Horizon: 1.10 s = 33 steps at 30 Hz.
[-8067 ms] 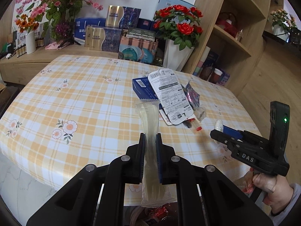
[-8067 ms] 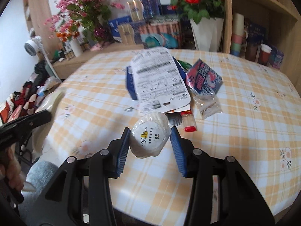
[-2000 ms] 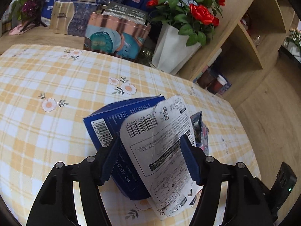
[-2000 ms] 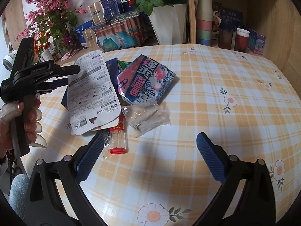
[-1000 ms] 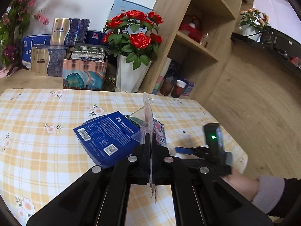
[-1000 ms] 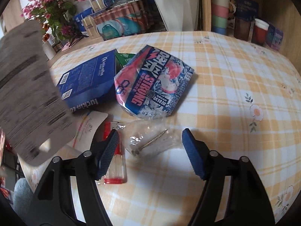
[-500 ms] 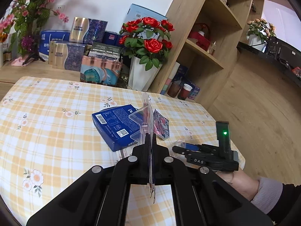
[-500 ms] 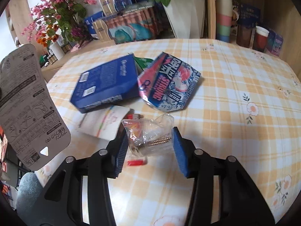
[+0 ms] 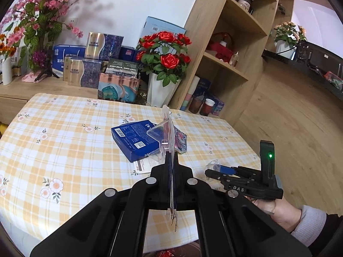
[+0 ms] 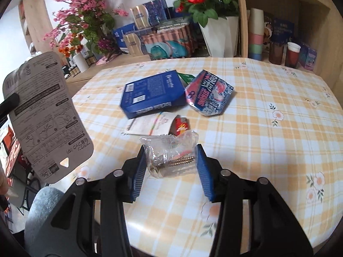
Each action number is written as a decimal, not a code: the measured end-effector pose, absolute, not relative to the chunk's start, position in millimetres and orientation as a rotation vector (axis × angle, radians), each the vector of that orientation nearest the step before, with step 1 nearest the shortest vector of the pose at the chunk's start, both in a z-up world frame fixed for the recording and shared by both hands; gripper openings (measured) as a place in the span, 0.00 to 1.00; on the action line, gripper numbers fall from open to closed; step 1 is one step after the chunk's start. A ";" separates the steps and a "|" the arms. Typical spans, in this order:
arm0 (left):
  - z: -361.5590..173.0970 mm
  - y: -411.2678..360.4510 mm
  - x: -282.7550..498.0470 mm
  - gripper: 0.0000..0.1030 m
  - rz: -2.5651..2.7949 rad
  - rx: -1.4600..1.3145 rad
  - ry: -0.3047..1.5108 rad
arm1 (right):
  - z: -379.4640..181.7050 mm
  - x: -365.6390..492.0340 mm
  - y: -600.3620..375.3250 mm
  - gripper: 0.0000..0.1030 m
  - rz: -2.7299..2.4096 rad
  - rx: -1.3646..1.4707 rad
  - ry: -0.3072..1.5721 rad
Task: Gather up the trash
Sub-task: 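Carry the card and the clear bag over the brown bin with both tools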
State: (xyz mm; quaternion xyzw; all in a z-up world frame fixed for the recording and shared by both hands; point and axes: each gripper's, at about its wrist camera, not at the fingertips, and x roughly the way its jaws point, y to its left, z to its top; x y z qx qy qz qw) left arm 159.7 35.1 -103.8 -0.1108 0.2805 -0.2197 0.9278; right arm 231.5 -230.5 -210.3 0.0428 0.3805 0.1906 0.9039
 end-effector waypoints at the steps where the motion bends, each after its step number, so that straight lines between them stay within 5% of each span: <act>1: -102.2 34.6 152.9 0.01 -0.452 -0.227 0.570 | -208.3 225.6 -229.5 0.45 0.397 0.084 0.781; 33: -85.2 30.7 28.2 0.01 -0.462 -0.245 0.529 | -182.5 80.7 -220.9 0.45 0.469 0.013 0.679</act>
